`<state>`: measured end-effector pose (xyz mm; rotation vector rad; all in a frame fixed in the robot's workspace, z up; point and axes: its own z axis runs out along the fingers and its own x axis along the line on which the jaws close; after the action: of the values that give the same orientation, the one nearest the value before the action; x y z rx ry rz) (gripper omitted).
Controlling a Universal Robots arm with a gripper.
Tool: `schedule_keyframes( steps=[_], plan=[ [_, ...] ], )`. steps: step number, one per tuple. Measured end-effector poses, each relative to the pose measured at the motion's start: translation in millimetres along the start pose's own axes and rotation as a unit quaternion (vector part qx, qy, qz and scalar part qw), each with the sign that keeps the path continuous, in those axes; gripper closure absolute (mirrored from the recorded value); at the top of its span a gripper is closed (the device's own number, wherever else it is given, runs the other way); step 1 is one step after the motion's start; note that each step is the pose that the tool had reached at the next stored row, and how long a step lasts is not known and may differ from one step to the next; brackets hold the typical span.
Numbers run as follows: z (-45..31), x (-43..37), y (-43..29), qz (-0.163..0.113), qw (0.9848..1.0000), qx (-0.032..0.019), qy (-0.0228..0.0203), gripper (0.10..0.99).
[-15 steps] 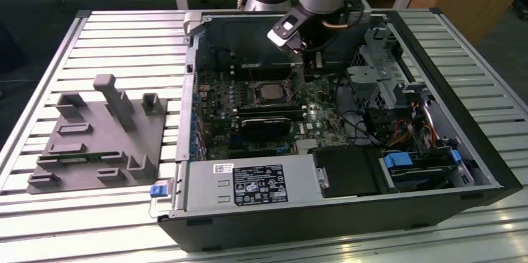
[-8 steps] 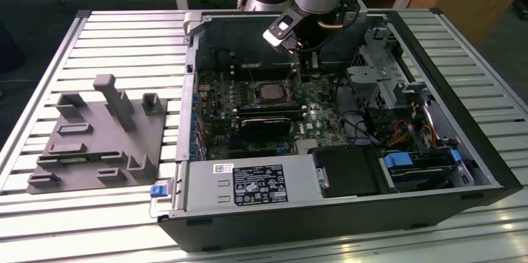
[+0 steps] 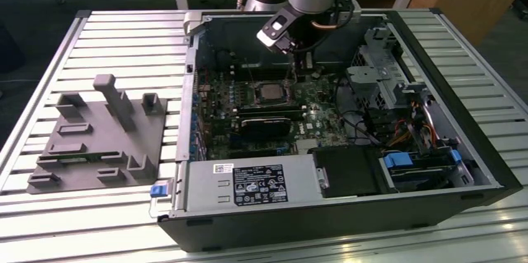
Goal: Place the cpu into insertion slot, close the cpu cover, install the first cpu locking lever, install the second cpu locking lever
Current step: 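Close the cpu cover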
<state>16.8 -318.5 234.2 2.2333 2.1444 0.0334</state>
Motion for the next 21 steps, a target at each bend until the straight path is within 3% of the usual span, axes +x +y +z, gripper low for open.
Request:
schedule_keyframes(
  steps=[7, 13, 14, 17, 18, 21],
  plan=[
    [-0.4, -0.5, -13.5, 0.0, 1.0, 0.0, 0.0, 0.98],
    [-0.3, -0.6, -14.3, 0.0, 1.0, 0.0, -0.0004, 0.98],
    [-0.1, -0.5, -14.3, 0.0, 1.0, 0.0027, -0.0004, 0.98],
    [0.8, -0.5, -14.2, -0.001, 0.9997, 0.0235, -0.0023, 0.98],
    [0.8, -0.6, -14.2, -0.001, 0.9997, 0.026, -0.0031, 0.98],
    [0.8, -0.6, -14.3, -0.001, 0.9997, 0.0261, -0.0032, 0.98]
  ],
)
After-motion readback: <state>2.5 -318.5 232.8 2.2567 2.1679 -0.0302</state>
